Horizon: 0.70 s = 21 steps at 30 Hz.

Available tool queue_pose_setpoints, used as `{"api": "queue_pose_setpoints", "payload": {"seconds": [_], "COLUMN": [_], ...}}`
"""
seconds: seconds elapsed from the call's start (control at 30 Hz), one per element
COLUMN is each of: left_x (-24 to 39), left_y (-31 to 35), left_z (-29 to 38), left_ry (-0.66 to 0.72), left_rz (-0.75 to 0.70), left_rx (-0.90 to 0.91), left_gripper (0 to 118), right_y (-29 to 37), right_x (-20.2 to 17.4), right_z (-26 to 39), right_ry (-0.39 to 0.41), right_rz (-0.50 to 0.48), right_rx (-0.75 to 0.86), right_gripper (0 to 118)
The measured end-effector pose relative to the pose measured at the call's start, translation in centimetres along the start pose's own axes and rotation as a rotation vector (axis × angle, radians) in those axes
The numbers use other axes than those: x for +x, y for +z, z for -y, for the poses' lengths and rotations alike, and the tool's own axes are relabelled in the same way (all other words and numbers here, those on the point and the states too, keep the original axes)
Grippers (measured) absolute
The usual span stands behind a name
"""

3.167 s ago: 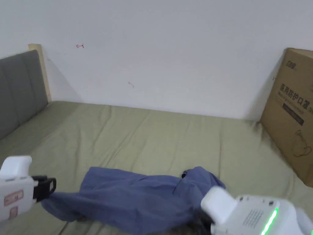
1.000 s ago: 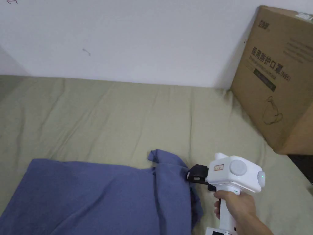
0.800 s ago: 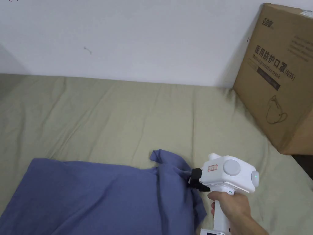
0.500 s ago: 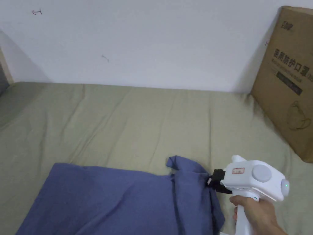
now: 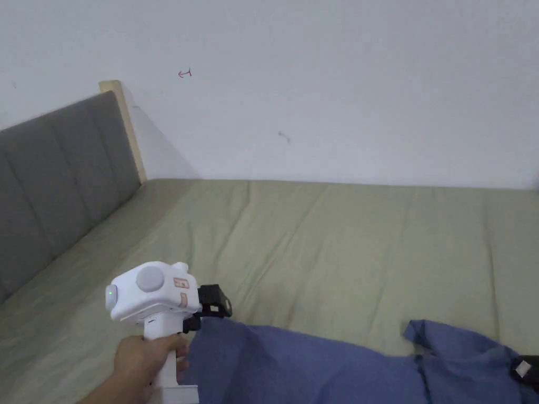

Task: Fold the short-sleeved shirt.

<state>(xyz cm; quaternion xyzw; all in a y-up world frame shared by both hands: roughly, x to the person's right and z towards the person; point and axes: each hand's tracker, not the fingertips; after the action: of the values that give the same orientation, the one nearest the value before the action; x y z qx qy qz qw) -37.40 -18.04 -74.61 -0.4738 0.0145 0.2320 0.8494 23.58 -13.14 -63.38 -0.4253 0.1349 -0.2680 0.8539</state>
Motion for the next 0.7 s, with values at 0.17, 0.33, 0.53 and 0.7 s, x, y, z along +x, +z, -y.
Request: {"api": "queue_pose_setpoints", "payload": {"seconds": [0.17,0.33,0.53,0.7], "left_x": [0.6,1.1,1.1,2.5], "left_y": [-2.2,-1.5,2.5,10.0], "left_z": [1.4,1.0,0.5,0.7], "left_ry": [-0.021,-0.088,-0.067,-0.099], "left_rz": [-0.09,-0.163,-0.08,-0.036], "left_rx": [0.003,-0.038,0.011,0.095], "left_gripper": [66,2,2,2], "right_y": [-0.1,-0.2,1.3,5.2], "right_x": [0.4,0.0,-1.4,-2.5], "right_z": [-0.4,-0.3,-0.4,-1.1], "right_ry": [0.018,0.039,0.062,0.104], "right_rz": [-0.008,-0.008,-0.01,0.0], "right_rx": [-0.023,-0.022,0.006,0.035], "right_gripper": [2,2,2,2]}}
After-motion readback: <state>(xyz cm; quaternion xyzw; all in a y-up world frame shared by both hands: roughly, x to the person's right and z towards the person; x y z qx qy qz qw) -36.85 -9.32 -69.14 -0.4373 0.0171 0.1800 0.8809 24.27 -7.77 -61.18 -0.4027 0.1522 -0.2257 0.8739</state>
